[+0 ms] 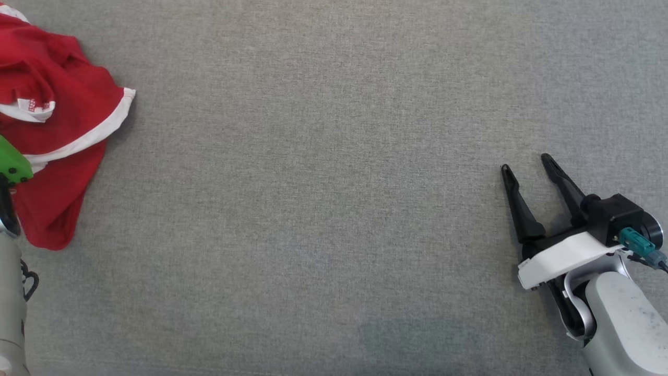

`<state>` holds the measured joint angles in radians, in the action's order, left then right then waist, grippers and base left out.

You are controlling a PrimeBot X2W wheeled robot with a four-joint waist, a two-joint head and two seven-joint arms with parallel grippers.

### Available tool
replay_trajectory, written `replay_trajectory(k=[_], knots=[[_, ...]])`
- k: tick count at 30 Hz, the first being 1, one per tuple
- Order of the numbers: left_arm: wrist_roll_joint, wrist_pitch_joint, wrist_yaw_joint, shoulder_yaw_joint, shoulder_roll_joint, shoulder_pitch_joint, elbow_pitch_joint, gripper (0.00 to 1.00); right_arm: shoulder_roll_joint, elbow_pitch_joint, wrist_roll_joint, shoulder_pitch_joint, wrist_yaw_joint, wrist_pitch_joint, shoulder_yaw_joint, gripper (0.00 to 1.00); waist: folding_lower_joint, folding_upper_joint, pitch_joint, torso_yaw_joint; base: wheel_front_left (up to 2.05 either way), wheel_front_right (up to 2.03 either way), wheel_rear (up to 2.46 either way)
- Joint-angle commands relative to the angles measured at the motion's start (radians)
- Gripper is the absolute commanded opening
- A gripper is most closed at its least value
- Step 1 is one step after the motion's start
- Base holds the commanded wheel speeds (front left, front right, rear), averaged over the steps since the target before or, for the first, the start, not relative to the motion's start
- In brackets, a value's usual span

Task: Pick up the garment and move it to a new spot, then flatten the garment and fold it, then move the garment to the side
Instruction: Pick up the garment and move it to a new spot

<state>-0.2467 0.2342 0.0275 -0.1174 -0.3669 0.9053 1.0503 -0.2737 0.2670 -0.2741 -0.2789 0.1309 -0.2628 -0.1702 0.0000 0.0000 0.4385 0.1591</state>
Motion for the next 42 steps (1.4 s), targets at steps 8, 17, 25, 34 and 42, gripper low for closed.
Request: replay_trajectory(k=[8, 17, 25, 34, 42], knots=[[0.06, 0.031, -0.006, 0.062, 0.007, 0.025, -0.082, 0.0, 0.026, 0.024, 0.002, 0.012, 0.0, -0.003, 0.007, 1.0, 0.0, 0.0, -0.019, -0.004, 0.0, 0.0, 0.0], [0.117, 0.03, -0.112, 0.2, 0.122, -0.005, -0.405, 0.0, 0.091, 0.063, -0.018, 0.025, 0.0, -0.003, -0.003, 1.0, 0.0, 0.0, -0.111, -0.026, 0.0, 0.0, 0.0], [0.082, 0.03, -0.154, 0.394, 0.277, -0.096, -0.486, 0.0, 0.144, 0.08, -0.03, 0.029, 0.0, -0.003, 0.0, 1.0, 0.0, 0.0, -0.166, -0.124, 0.0, 0.0, 0.0], [-0.116, 0.031, -0.158, 0.72, 0.315, -0.194, -0.49, 0.0, 0.169, 0.078, -0.037, 0.032, 0.0, -0.003, 0.023, 1.0, 0.0, 0.0, -0.163, -0.289, 0.0, 0.0, 0.0], [-0.286, 0.031, -0.065, 0.945, 0.314, -0.145, -0.615, 0.0, 0.181, 0.083, -0.039, 0.021, 0.0, -0.003, 0.007, 1.0, 0.0, 0.0, -0.173, -0.382, 0.0, 0.0, 0.0]])
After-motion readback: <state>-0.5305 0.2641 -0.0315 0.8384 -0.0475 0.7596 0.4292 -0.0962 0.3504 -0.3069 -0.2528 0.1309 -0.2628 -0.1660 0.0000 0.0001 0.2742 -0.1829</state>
